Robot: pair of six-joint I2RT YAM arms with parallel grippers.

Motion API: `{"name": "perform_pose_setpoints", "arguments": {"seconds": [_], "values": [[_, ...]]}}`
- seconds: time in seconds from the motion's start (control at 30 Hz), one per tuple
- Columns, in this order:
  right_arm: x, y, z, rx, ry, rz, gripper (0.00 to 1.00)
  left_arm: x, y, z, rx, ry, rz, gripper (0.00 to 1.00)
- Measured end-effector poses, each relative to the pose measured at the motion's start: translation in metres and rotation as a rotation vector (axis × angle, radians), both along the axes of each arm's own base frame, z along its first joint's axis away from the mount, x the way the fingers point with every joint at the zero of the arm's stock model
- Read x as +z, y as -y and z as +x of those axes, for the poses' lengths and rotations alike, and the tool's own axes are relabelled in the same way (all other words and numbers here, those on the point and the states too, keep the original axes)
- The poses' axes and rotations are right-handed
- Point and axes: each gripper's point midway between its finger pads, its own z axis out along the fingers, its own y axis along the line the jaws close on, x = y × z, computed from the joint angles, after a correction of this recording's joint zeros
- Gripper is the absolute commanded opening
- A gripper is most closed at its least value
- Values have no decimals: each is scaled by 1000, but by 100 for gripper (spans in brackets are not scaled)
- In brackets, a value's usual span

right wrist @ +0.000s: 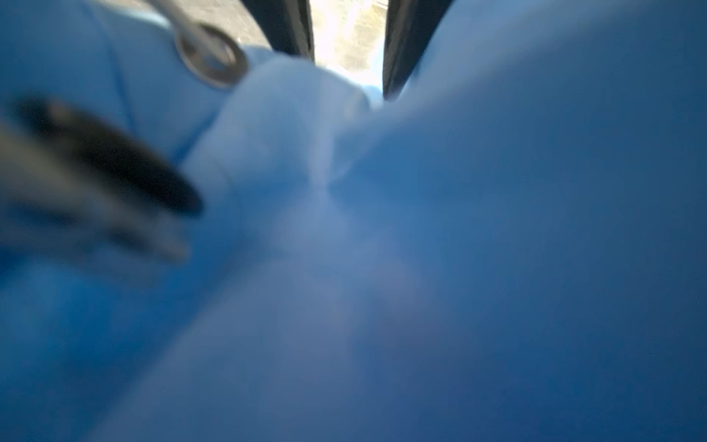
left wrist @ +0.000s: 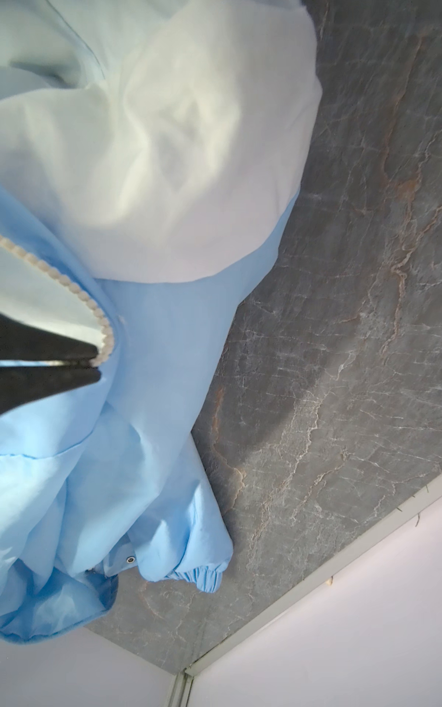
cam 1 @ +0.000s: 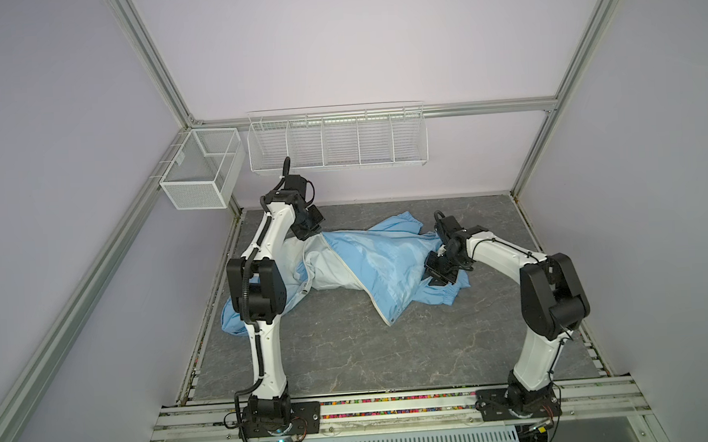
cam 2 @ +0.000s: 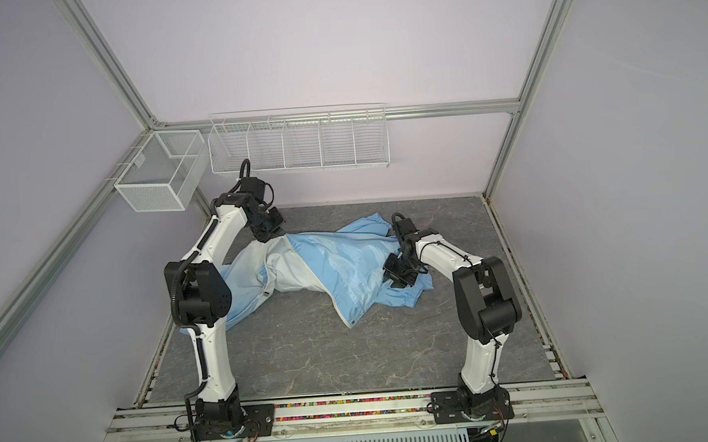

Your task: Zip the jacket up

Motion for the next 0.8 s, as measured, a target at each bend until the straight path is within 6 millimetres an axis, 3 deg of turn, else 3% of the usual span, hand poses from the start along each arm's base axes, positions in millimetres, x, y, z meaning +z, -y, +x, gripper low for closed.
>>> {"name": "perform_pose_setpoints", "arguments": {"seconds": [0.17,0.3,0.47,0.57,0.8], "values": [[-11,-2,8,0,-11,-11,34,-1,-1,-3,0,-4,-1,0],[-16,-3,10,-3,-14,-12,50,0,-1,-4,-1,-5,-4,0],[-16,-6,12,8,3,-11,52,-2,-1,-5,0,-8,-4,0],[-20,-6,10,14,5,-12,35,-4,-1,-6,3,-11,-5,0],[-22,-5,10,1,3,-24,11,-10,-2,-11,4,-22,-3,0]]}}
